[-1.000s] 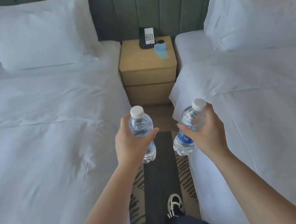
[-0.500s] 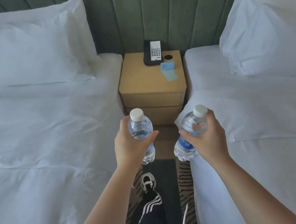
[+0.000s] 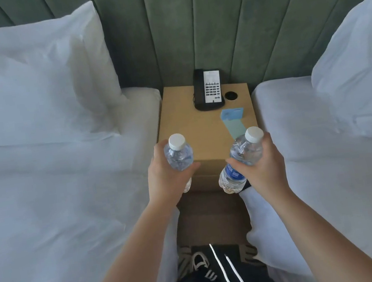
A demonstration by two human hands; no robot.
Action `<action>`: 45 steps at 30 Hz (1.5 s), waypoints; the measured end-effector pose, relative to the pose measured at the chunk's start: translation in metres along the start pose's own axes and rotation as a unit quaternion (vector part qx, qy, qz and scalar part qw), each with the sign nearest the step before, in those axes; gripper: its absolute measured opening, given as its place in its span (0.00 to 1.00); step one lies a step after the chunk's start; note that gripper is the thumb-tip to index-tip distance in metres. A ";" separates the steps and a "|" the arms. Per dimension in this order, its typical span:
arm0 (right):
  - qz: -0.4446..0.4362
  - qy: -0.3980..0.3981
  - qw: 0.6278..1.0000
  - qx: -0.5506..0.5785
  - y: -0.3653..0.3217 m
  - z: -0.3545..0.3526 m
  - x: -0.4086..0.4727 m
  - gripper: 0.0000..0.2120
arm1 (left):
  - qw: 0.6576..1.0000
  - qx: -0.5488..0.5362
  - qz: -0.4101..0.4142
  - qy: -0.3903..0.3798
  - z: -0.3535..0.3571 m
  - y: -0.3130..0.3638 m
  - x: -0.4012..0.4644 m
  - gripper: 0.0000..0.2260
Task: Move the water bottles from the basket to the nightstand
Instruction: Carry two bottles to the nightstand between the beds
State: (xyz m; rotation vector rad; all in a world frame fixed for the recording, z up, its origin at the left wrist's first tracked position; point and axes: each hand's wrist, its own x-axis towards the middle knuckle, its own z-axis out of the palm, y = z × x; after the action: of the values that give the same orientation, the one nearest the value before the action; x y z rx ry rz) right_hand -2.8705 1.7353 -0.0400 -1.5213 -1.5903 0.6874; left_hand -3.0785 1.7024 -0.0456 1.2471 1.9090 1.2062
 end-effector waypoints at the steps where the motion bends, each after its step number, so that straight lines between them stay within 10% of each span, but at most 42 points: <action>1: 0.002 -0.001 1.000 0.000 0.000 0.006 0.018 0.27 | 1.000 0.002 -0.003 -0.001 0.004 0.000 0.019 0.32; 29: 0.011 -0.116 0.993 0.038 0.089 0.265 0.463 0.32 | 0.992 0.013 -0.128 -0.014 0.158 -0.083 0.477 0.33; 45: 0.007 -0.142 0.990 0.010 0.158 0.375 0.522 0.32 | 0.990 0.008 -0.124 -0.065 0.188 -0.160 0.576 0.34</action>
State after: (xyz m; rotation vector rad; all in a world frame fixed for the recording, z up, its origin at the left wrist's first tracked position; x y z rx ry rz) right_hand -3.0707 2.3222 -0.2720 -1.4713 -1.7763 0.9589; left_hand -3.2306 2.2720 -0.2595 1.0333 1.9145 0.9595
